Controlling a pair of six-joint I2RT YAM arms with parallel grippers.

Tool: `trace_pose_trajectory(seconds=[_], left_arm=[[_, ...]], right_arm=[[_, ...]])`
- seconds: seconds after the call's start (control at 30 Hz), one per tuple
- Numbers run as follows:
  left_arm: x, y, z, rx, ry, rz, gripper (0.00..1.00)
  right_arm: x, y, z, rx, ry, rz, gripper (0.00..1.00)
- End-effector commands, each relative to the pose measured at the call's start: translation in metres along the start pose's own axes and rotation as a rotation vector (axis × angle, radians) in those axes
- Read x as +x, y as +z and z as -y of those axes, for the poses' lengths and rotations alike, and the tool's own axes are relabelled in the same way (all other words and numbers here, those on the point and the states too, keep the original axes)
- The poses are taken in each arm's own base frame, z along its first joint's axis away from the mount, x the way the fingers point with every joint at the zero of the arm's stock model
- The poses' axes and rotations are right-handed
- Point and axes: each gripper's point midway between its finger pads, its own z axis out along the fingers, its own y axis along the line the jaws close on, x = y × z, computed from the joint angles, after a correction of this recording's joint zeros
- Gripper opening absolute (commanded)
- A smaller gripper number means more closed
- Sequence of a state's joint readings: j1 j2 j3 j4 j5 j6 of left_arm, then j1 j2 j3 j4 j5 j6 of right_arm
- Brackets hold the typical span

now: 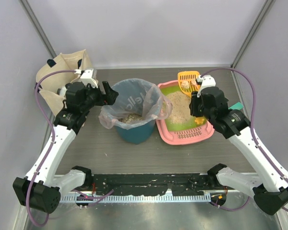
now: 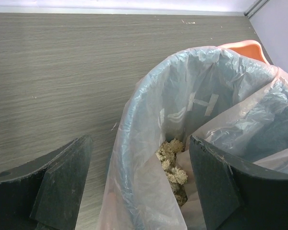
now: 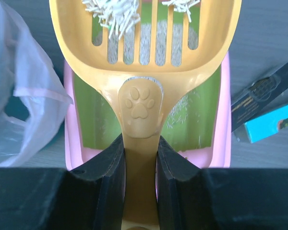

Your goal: Clean the litter box

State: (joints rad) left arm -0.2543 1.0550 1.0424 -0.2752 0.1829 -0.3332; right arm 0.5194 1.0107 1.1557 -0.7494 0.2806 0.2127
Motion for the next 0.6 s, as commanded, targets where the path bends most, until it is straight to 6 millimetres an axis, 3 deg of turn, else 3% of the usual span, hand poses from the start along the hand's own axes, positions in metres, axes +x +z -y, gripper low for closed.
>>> trace_pose_trajectory(seconds=[0.0,0.2,0.27,0.57], left_arm=[[-0.006,-0.005,0.010,0.044,0.010,0.030,0.82],[-0.005,-0.005,0.013,0.063,-0.004,0.032,0.69],[-0.005,-0.005,0.014,0.069,-0.006,0.033,0.64],[-0.005,-0.006,0.016,0.077,-0.012,0.037,0.47]], right_arm=[[-0.052,-0.028,0.001,-0.019,-0.047,0.134,0.01],[-0.089,-0.045,-0.025,-0.154,-0.083,0.191,0.01],[-0.090,-0.040,-0.037,-0.209,-0.105,0.157,0.01],[-0.093,-0.052,-0.069,-0.293,-0.234,0.067,0.01]])
